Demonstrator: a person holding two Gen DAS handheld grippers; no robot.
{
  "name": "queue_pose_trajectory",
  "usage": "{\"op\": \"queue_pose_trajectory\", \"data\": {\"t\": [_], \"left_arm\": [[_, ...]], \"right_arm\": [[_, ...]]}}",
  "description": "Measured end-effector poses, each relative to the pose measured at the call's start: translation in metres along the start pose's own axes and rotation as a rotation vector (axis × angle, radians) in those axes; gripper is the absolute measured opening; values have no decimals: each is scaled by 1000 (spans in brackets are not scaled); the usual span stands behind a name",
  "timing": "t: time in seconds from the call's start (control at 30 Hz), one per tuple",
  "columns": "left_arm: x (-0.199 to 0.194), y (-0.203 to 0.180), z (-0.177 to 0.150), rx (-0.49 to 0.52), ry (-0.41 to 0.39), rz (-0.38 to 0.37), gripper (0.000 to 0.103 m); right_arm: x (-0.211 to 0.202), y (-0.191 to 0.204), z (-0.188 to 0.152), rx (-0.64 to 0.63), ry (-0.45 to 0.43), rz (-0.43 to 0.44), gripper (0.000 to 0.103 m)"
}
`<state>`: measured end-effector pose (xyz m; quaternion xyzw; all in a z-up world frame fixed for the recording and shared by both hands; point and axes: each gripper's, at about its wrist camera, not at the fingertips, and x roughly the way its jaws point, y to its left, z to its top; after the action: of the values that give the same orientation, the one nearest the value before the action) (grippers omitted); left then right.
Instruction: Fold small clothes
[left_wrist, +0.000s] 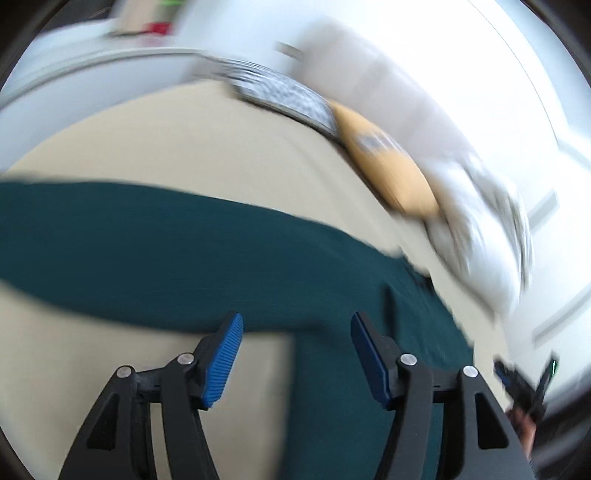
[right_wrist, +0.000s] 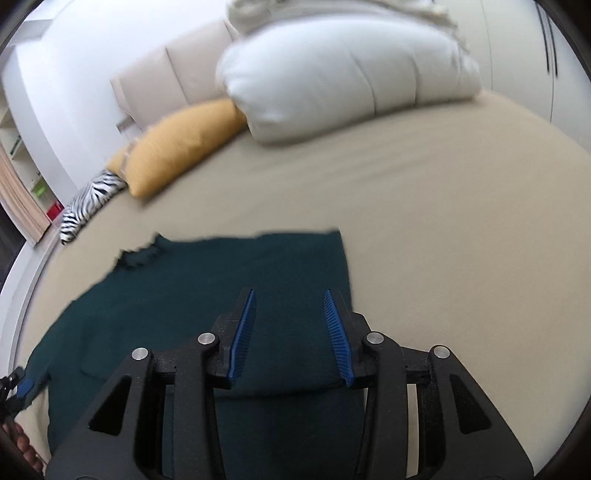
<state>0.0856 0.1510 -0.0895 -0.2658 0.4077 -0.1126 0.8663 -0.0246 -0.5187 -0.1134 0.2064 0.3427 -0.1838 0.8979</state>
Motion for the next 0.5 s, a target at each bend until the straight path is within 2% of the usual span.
{"op": "queue_pose_trajectory", "data": {"t": [0.03, 0.1, 0.17, 0.27, 0.33, 0.4, 0.47, 0.5], "left_arm": [[-25, 34, 5, -80, -45, 31, 64], [-58, 77, 10, -177, -112, 74, 65], [-86, 123, 15, -294, -167, 113, 66], [-110, 175, 16, -455, -219, 121, 66], [-112, 196, 17, -512, -233, 122, 66], [-105, 216, 15, -593, -228, 87, 66], [-97, 227, 19, -630, -238, 62, 64], [-92, 227, 24, -619, -245, 63, 58]], "right_arm": [[-18, 15, -2, -28, -48, 20, 41], [-41, 35, -8, -58, -93, 52, 66], [-64, 60, -17, -65, -141, 114, 80], [-83, 102, -31, -78, -143, 215, 81], [-88, 127, -41, -81, -109, 286, 81], [-90, 149, -52, -75, -66, 352, 81], [-96, 162, -62, -82, -41, 384, 81], [-98, 170, -67, -89, -31, 401, 81]]}}
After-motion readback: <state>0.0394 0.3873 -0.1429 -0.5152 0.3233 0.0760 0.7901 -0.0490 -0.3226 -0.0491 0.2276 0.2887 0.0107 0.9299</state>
